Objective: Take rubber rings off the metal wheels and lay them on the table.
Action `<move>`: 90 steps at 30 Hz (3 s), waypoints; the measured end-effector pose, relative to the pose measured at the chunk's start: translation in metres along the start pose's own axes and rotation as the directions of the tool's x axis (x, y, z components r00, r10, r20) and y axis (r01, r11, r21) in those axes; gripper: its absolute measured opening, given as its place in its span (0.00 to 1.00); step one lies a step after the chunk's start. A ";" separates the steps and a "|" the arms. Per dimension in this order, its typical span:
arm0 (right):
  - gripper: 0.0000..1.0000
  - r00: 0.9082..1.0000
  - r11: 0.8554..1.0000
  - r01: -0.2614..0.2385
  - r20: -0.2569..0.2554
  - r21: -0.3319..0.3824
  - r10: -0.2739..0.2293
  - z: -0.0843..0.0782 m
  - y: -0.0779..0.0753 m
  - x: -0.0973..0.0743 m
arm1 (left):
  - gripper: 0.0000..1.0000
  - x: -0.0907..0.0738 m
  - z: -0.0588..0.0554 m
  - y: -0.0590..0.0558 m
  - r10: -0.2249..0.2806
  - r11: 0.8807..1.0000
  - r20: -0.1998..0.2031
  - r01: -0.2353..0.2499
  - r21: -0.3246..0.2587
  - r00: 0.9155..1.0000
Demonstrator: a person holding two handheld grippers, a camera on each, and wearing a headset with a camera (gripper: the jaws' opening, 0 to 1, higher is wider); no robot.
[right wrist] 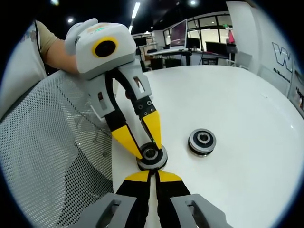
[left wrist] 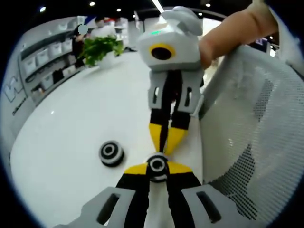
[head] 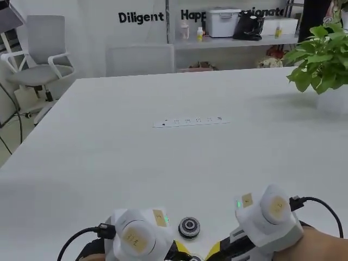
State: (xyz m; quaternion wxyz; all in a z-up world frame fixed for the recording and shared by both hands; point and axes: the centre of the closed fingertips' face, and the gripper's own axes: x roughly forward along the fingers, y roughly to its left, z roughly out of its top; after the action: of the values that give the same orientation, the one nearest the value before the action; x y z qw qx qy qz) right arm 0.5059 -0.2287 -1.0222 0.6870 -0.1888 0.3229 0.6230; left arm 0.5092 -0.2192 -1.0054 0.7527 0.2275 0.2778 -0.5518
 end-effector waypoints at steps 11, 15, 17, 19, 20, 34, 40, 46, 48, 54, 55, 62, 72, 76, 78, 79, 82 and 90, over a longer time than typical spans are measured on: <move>0.00 0.999 0.992 -0.024 0.024 0.126 0.021 0.001 0.001 -0.002 | 0.13 0.000 0.000 0.001 -0.002 1.000 0.003 0.002 -0.001 1.000; 0.00 0.999 0.981 -0.019 0.037 0.195 0.011 0.001 -0.003 -0.005 | 0.13 0.000 -0.001 0.001 0.000 1.000 0.001 0.000 -0.005 1.000; 0.00 0.998 0.971 -0.017 0.055 0.240 0.004 0.003 -0.006 -0.007 | 0.13 -0.001 -0.001 0.001 0.002 1.000 0.001 -0.002 -0.009 1.000; 0.00 0.998 0.968 -0.015 0.058 0.252 0.000 0.002 -0.007 -0.008 | 0.13 -0.001 0.000 0.001 0.003 1.000 0.002 -0.003 -0.012 1.000; 0.00 0.998 0.966 -0.015 0.059 0.258 -0.001 0.002 -0.007 -0.007 | 0.13 0.000 0.000 0.001 0.005 1.000 0.001 -0.005 -0.011 1.000; 0.00 0.995 0.922 -0.029 0.094 0.387 -0.008 0.008 -0.009 -0.011 | 0.13 0.002 0.001 0.001 0.035 0.999 -0.017 -0.035 -0.002 0.999; 0.00 0.995 0.924 -0.028 0.100 0.381 -0.011 0.009 -0.009 -0.011 | 0.13 0.002 0.002 0.002 0.045 0.999 -0.017 -0.045 -0.004 0.999; 0.00 0.994 0.925 -0.033 0.110 0.379 -0.010 0.011 -0.008 -0.011 | 0.13 0.003 0.002 0.002 0.048 0.999 -0.018 -0.048 -0.007 0.999; 0.00 0.994 0.925 -0.035 0.112 0.378 -0.009 0.012 -0.008 -0.011 | 0.12 0.003 0.002 0.002 0.048 0.999 -0.019 -0.048 -0.008 0.999; 0.00 0.993 0.935 -0.043 0.119 0.351 0.001 0.015 -0.005 -0.011 | 0.12 0.003 0.002 0.002 0.047 0.999 -0.020 -0.047 -0.010 0.999; 0.00 0.993 0.939 -0.045 0.120 0.340 0.005 0.015 -0.004 -0.010 | 0.12 0.003 0.002 0.002 0.046 0.999 -0.019 -0.046 -0.011 0.999; 0.00 0.990 0.957 -0.063 0.136 0.283 0.025 0.020 0.001 -0.009 | 0.12 0.003 0.002 0.002 0.043 0.999 -0.016 -0.043 -0.016 0.999; 0.00 0.991 0.981 -0.076 0.121 0.178 0.054 0.020 0.011 -0.008 | 0.12 0.003 0.001 0.003 0.040 0.999 -0.003 -0.040 -0.018 0.999; 0.00 0.991 0.981 -0.078 0.123 0.178 0.056 0.020 0.010 -0.008 | 0.13 0.003 0.002 0.003 0.037 0.999 0.005 -0.037 -0.008 0.999; 0.00 0.991 0.982 -0.075 0.119 0.171 0.055 0.019 0.010 -0.008 | 0.13 0.003 0.002 0.003 0.036 0.999 0.006 -0.035 -0.003 0.999; 0.00 0.992 0.983 -0.075 0.118 0.171 0.055 0.019 0.010 -0.007 | 0.13 0.003 0.002 0.002 0.034 0.999 0.006 -0.034 0.004 0.999; 0.00 0.992 0.982 -0.069 0.120 0.175 0.048 0.018 0.008 -0.009 | 0.14 0.003 0.003 0.002 0.025 0.999 0.011 -0.025 0.022 1.000; 0.00 0.991 0.980 -0.063 0.130 0.189 0.038 0.020 0.004 -0.009 | 0.18 0.002 0.004 0.002 0.006 1.000 0.011 -0.006 0.025 1.000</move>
State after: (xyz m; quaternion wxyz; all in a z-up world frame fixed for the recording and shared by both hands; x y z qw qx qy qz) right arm 0.5057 -0.2218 -1.0010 0.7050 -0.0736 0.3426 0.6166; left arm 0.5122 -0.2223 -1.0035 0.7530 0.2347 0.2659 -0.5543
